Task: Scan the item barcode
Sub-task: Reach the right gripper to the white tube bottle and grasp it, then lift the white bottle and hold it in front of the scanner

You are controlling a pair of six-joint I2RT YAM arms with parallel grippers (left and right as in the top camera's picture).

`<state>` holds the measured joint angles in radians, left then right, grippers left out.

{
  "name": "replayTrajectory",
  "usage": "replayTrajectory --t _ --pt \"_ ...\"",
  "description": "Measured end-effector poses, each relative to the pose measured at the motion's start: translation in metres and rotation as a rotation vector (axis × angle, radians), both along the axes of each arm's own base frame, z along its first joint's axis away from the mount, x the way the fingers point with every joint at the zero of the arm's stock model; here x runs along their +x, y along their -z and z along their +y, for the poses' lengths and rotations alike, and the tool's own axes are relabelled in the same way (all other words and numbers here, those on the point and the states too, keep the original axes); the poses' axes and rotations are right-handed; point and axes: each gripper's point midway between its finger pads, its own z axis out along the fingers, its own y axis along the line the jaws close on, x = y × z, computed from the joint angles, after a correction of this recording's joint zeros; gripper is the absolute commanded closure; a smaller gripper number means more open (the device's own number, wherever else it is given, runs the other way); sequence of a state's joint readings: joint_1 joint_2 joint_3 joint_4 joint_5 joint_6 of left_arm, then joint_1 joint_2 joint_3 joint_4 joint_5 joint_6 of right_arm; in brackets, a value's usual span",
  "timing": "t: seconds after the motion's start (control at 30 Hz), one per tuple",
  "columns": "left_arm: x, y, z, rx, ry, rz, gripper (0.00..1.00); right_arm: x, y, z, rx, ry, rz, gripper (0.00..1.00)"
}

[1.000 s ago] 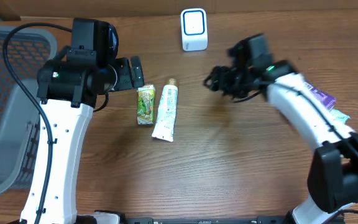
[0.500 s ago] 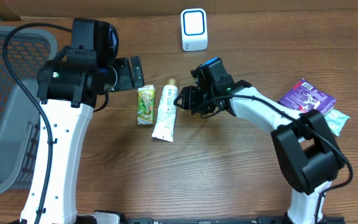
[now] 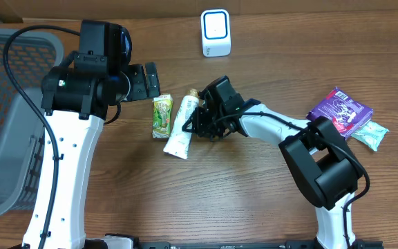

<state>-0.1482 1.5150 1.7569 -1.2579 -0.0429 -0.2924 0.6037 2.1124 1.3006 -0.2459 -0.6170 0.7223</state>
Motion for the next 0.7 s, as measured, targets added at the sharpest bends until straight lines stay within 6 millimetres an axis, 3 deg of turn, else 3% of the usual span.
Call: replayTrajectory --t 0.33,0.47,0.6,0.7 --pt "0.000 0.000 0.000 0.000 0.000 0.000 0.00 -0.003 -0.005 -0.004 0.041 -0.024 0.040 0.96" --pt "0.000 0.000 0.000 0.000 0.000 0.000 0.00 -0.004 -0.012 -0.029 0.014 -0.055 0.027 0.96" --pt "0.000 0.000 0.000 0.000 0.000 0.000 0.01 -0.002 -0.050 -0.055 0.009 -0.092 -0.072 0.96" --pt "0.000 0.000 0.000 0.000 0.000 0.000 0.00 0.002 -0.108 -0.065 0.072 -0.133 -0.239 0.96"
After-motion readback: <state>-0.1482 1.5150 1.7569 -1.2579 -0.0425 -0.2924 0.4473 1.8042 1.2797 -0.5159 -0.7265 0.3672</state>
